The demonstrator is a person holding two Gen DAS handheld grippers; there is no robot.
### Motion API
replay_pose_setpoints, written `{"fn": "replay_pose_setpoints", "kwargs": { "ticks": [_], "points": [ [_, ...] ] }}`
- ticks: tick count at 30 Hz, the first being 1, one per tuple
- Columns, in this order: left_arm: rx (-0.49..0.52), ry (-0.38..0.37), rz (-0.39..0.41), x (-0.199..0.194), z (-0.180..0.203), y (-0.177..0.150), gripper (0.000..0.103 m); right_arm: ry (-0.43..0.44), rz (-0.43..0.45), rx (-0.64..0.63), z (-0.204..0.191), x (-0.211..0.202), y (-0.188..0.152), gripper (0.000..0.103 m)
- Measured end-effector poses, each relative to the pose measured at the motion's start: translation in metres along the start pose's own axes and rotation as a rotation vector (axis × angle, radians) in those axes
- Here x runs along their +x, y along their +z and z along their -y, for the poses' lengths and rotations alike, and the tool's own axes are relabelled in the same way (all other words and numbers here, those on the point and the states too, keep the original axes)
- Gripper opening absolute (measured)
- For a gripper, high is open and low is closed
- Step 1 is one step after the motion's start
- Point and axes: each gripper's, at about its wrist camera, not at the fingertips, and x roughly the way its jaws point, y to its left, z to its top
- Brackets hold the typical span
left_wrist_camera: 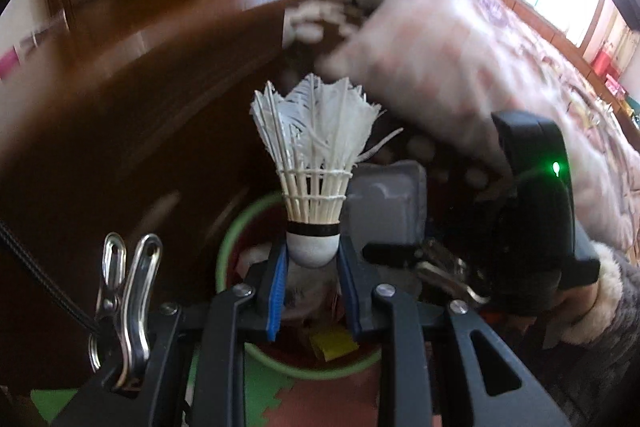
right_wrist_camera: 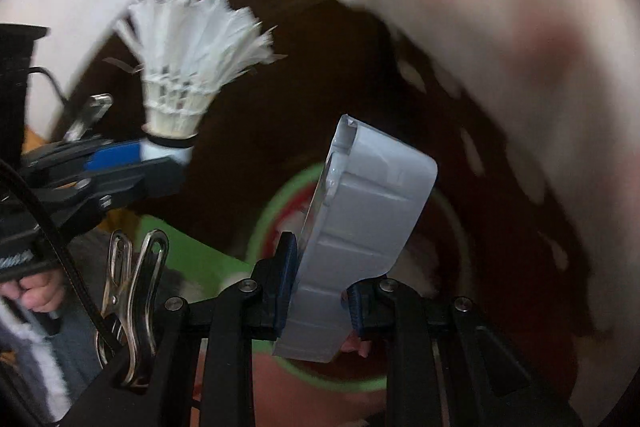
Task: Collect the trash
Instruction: 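Open both grippers over the red bin to drop the shuttlecock and box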
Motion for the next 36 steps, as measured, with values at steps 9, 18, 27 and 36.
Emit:
{"fn": "replay_pose_setpoints", "kwargs": {
  "ticks": [9,18,27,36],
  "points": [
    [-0.039,0.026,-0.188,0.074,-0.008,-0.035,0.025,-0.224,-0.181,-0.044,0.017,0.033,-0.034,0.024],
    [-0.031,0.055,-0.272,0.108,-0.004,-0.037,0.026,-0.224,-0.304,0.027,0.038,0.072,-0.045,0.025],
    [0.020,0.105,-0.291,0.113,0.005,-0.038,0.063,-0.255,-0.333,0.005,0.036,0.075,-0.048,0.065],
    [-0.028,0.093,-0.241,0.093,-0.014,-0.040,0.073,-0.311,-0.243,-0.061,0.015,0.064,-0.029,0.071]
  ]
}}
